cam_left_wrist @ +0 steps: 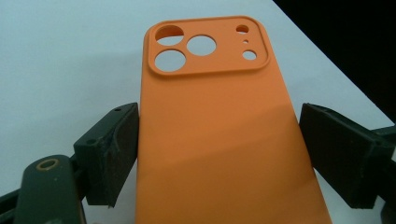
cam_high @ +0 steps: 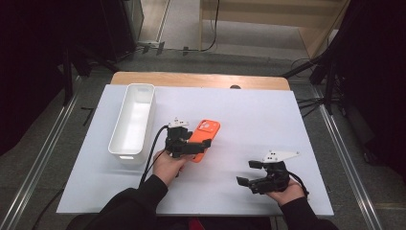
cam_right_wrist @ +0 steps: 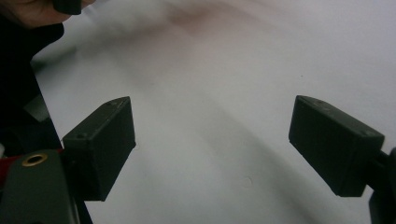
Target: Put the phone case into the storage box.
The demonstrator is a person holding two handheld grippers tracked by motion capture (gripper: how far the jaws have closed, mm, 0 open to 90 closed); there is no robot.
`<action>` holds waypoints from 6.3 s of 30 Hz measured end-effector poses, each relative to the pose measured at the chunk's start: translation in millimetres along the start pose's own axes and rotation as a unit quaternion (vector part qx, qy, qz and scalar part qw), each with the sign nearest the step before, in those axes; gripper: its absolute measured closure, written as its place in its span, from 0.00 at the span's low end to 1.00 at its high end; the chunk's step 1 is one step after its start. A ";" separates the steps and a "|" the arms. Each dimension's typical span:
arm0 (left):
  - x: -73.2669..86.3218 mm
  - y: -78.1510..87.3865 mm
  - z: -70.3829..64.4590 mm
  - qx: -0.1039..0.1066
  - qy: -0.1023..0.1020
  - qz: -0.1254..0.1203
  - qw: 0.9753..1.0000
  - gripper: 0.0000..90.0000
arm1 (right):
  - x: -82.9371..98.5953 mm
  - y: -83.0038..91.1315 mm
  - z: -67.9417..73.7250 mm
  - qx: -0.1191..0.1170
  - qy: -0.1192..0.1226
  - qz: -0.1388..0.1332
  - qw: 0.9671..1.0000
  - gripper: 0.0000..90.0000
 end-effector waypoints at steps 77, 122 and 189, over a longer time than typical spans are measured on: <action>6.7 8.2 -4.0 -0.023 0.023 -0.076 0.997 0.16 | -103.3 -10.4 -13.3 0.011 -0.082 -0.036 0.996 0.23; 13.6 7.5 -22.3 -0.030 -0.024 -0.115 0.993 0.16 | -134.2 -29.0 -32.1 -0.025 -0.153 -0.045 0.987 0.31; 22.3 2.2 -34.2 -0.030 -0.049 -0.114 0.992 0.16 | -136.6 -48.2 -35.7 -0.083 -0.261 -0.033 0.961 0.80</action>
Point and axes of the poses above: each handheld gripper's, and its own axes: y roughly backward along the jaws, x roughly out of its underside, z roughly to its left, the point moved 6 cm from there along -y, roughly forward along the jaws, and after that the axes turned 3 degrees about -x, right-handed, at the moved point
